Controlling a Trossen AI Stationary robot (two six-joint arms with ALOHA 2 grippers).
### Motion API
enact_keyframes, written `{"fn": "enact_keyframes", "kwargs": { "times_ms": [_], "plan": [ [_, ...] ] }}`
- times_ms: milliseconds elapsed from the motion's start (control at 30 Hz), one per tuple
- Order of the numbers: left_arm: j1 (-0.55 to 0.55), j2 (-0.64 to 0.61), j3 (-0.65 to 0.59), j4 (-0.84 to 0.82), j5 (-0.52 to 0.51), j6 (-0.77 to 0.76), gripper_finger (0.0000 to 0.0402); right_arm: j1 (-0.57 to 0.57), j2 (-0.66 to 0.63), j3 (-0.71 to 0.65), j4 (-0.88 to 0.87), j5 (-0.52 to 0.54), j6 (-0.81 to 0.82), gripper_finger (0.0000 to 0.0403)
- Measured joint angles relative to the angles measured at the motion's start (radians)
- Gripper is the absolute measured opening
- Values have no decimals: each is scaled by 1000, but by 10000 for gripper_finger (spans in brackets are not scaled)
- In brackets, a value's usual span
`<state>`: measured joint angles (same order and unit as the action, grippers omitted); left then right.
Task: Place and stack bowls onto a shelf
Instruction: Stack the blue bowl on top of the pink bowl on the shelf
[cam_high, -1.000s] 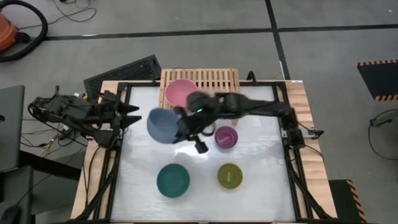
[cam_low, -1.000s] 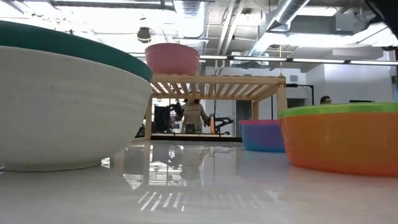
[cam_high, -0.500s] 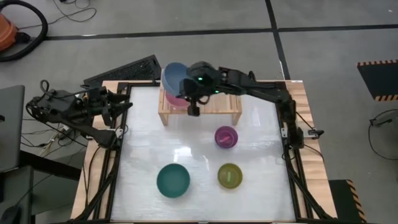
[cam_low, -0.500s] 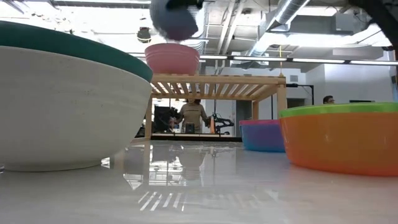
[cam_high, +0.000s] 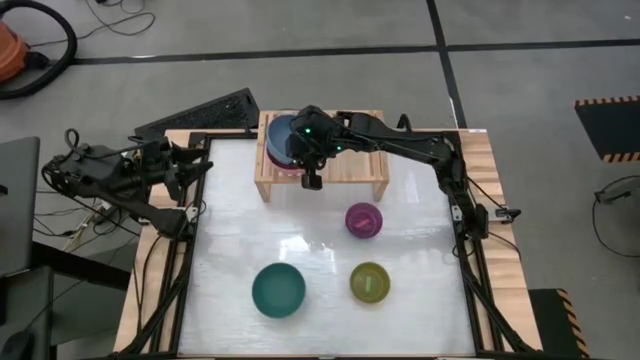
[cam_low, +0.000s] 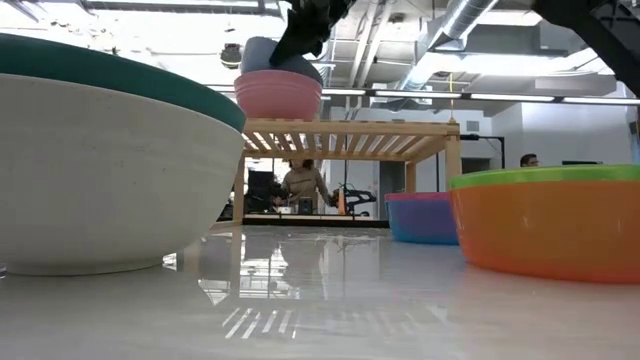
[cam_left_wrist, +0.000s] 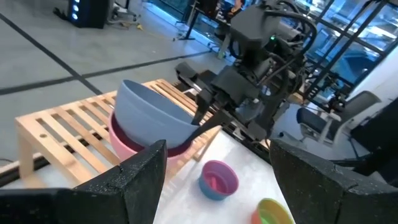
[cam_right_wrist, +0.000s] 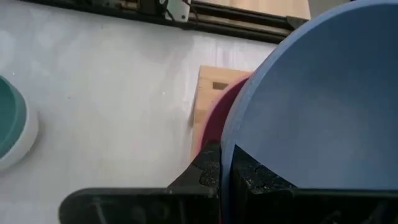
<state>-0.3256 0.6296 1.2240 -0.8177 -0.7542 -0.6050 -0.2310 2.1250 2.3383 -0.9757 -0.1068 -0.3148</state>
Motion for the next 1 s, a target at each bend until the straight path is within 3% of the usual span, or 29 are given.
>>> {"fn": "enact_keyframes", "kwargs": {
  "times_ms": [133,467,633,733,800,1000],
  "plan": [
    [0,0,0,0,-17,6,268,0,0,0,-20,0,-4,39],
    [0,0,0,0,-17,11,268,0,-15,0,32,0,-8,181],
    [0,0,0,0,-17,11,268,1,-38,16,52,1,0,221],
    [0,0,0,0,-17,11,268,14,-87,14,55,20,35,218],
    [0,0,0,-1,-17,17,268,36,-113,20,85,86,45,204],
    [0,0,0,-4,-17,29,268,98,-173,12,59,307,66,125]
  ]
}}
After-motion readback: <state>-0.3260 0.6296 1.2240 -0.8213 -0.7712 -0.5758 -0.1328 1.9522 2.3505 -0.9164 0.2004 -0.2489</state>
